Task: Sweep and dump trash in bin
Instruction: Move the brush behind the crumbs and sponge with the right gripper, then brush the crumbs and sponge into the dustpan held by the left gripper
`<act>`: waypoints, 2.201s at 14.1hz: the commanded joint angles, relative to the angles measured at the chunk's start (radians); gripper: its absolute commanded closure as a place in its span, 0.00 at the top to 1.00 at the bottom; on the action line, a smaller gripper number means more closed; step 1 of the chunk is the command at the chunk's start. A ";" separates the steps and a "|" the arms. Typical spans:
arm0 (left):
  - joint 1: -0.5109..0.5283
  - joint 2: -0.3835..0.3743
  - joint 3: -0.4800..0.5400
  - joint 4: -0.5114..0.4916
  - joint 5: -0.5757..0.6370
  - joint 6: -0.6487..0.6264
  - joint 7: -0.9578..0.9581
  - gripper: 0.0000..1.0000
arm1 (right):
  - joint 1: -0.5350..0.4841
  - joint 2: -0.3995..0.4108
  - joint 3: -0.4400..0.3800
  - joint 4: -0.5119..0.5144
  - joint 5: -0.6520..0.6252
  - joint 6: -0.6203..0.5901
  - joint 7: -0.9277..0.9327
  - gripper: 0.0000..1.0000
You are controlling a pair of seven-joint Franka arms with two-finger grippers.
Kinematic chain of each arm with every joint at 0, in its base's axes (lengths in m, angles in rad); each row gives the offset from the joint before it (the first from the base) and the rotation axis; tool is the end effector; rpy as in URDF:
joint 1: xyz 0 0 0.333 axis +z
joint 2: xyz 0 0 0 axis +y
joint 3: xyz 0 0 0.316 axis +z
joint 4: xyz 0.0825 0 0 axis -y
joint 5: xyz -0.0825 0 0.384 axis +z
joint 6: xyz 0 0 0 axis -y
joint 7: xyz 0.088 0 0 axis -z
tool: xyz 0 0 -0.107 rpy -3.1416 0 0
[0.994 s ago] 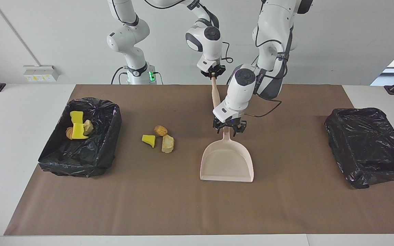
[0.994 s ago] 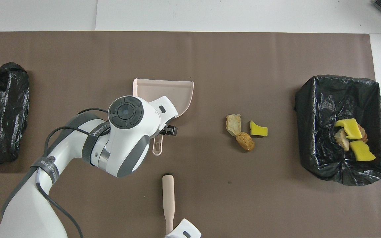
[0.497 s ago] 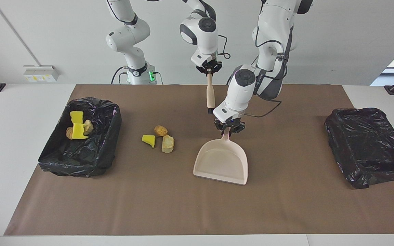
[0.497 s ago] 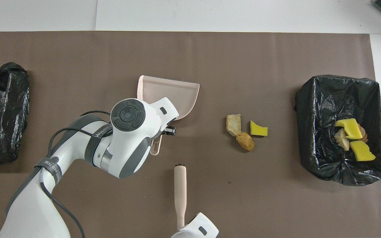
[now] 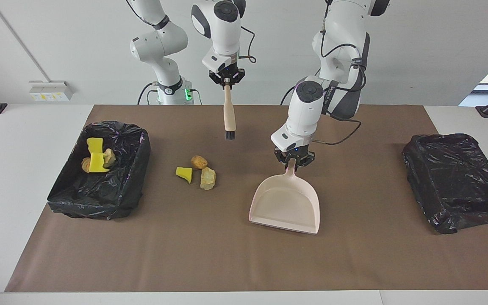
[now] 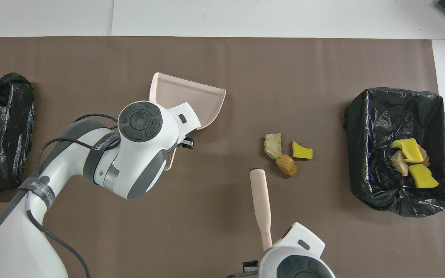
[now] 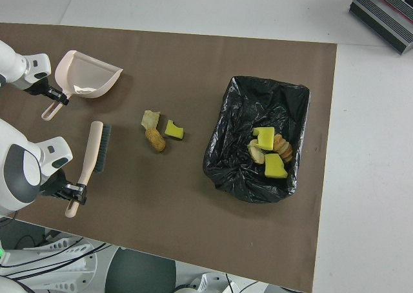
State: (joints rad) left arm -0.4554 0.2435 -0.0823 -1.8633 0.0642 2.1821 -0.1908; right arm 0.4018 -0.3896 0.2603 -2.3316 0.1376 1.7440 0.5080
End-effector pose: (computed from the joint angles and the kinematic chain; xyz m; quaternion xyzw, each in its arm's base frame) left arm 0.5388 -0.3154 0.3950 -0.9813 0.1880 -0.0418 0.0024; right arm 0.3137 0.2671 0.4661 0.9935 0.0433 -0.0963 0.0417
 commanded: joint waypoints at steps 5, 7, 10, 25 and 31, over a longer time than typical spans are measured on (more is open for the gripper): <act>0.003 0.011 -0.004 0.033 0.025 -0.044 0.495 0.00 | -0.251 0.138 0.013 0.003 -0.418 0.053 -0.267 0.00; 0.007 0.011 -0.002 0.039 0.025 -0.077 0.714 0.00 | -0.368 0.167 0.013 0.003 -0.455 0.130 -0.386 0.00; 0.006 0.014 -0.001 0.036 0.037 -0.094 0.810 0.00 | -0.376 0.240 0.022 -0.002 -0.464 0.157 -0.303 0.00; -0.072 -0.004 -0.022 -0.025 0.108 -0.189 0.878 0.00 | -0.227 0.445 0.023 0.100 -0.049 0.201 -0.258 0.00; -0.085 -0.046 -0.022 -0.117 0.108 -0.114 0.883 0.00 | -0.120 0.460 0.023 0.149 0.265 0.253 -0.258 0.00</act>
State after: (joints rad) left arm -0.5184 0.2439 -0.1096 -1.9095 0.1686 2.0195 0.6861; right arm 0.2443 0.0446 0.2776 -2.2110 0.3101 1.9834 0.2479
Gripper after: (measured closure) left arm 0.674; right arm 0.736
